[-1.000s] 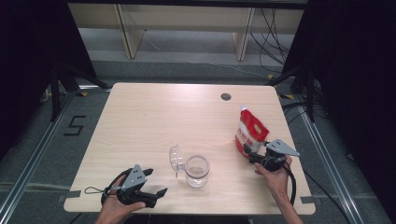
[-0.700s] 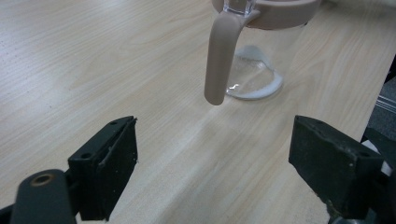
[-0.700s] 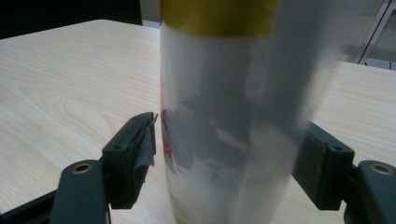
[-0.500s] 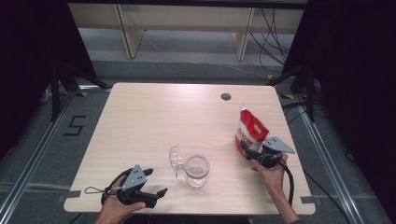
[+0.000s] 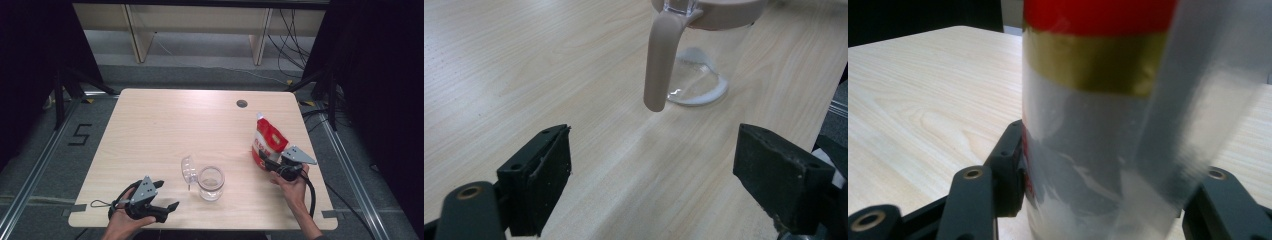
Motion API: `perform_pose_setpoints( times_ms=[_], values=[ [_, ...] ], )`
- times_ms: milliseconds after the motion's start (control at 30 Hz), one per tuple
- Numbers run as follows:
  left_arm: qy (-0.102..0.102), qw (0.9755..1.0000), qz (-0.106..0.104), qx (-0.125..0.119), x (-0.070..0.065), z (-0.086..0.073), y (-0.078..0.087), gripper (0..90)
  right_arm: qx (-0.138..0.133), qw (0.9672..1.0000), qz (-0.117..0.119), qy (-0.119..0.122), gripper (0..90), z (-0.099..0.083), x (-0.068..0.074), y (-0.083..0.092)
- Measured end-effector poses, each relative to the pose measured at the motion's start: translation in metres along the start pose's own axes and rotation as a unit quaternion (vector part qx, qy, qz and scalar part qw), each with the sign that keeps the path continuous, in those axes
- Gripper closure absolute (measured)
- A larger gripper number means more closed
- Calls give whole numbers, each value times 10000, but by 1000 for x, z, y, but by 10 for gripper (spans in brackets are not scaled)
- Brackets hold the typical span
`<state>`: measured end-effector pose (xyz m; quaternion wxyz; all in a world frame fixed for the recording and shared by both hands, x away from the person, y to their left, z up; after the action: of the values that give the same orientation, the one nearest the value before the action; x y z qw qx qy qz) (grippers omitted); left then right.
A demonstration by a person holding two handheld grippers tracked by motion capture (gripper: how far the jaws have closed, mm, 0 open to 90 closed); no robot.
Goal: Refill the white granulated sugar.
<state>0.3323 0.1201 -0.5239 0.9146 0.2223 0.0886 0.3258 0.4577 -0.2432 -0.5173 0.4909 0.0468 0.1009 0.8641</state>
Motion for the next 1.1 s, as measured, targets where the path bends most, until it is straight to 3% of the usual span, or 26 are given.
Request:
perform_pose_setpoints(
  times_ms=[67,133,200,233,267,367,400,467,533,567,600,667,700,833,867,900,967,1000,1033,1067,1100],
  values=[
    [22,10000,7,-22,0,0,0,152,-10,9998,156,124,458,0,0,2],
    [-17,10000,-4,13,0,0,0,152,60,9998,188,-28,459,-1,3,6],
    [-11,10000,-3,10,0,0,0,152,31,9996,276,108,459,-1,1,7],
    [6,10000,-1,16,0,0,0,152,70,9995,305,-19,460,-1,4,9],
    [15,10000,-6,-13,0,0,-1,152,5,9991,390,168,459,-1,1,8],
    [6,10000,-1,-24,0,1,-1,152,123,9985,532,-35,459,-3,5,11],
    [143,9999,13,-29,-2,0,-2,152,136,9986,490,-109,458,-4,5,12],
    [134,9999,-47,21,-3,-1,-1,152,69,9988,486,-56,445,-4,4,10],
    [-53,10000,-32,60,-1,0,-1,152,-87,9992,384,73,407,-4,3,8],
    [-68,10000,-17,52,-1,0,-1,152,-83,9991,399,-133,375,-4,5,7],
    [21,9999,14,118,-1,-1,-1,152,-83,9991,399,-133,375,-4,5,7],
    [158,9999,-26,22,-4,0,-2,152,-179,9991,369,-133,368,-4,5,4],
    [121,9999,-35,28,-3,0,-2,152,-182,9992,363,1,367,-4,2,3],
    [-27,10000,-22,-15,-2,0,-3,152,-376,9988,304,50,333,-3,1,0],
    [-32,10000,-23,-19,-2,0,-3,152,-433,9988,213,-95,318,-3,1,-1],
    [146,9999,-6,-23,-4,0,-3,152,-339,9992,196,-73,306,-4,0,0],
    [136,9999,-19,-37,-4,0,-3,152,-367,9990,167,-183,304,-3,2,-1],
    [129,9999,-5,-8,-4,0,-3,152,-498,9982,308,-133,299,-2,2,-3],
    [129,9999,-4,-8,-4,0,-3,152,-453,9981,395,-143,296,-3,2,-3],
    [129,9999,-3,-9,-4,0,-3,152,-437,9987,186,-159,282,-3,1,-3],
    [130,9999,-1,-11,-4,0,-3,152,-386,9984,169,-380,265,-4,4,-2]
  ],
)
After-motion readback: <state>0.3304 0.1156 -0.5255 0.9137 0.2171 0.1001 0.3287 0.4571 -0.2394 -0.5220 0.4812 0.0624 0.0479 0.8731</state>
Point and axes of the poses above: each handheld gripper's, and its own axes: y roughly backward along the jaws, z roughly out of its top, x roughly to its left, the point moved 7 cm from there along -y, roughly forward along the jaws, and after that the axes turned 5 degrees about -x, right-handed, at the moved point
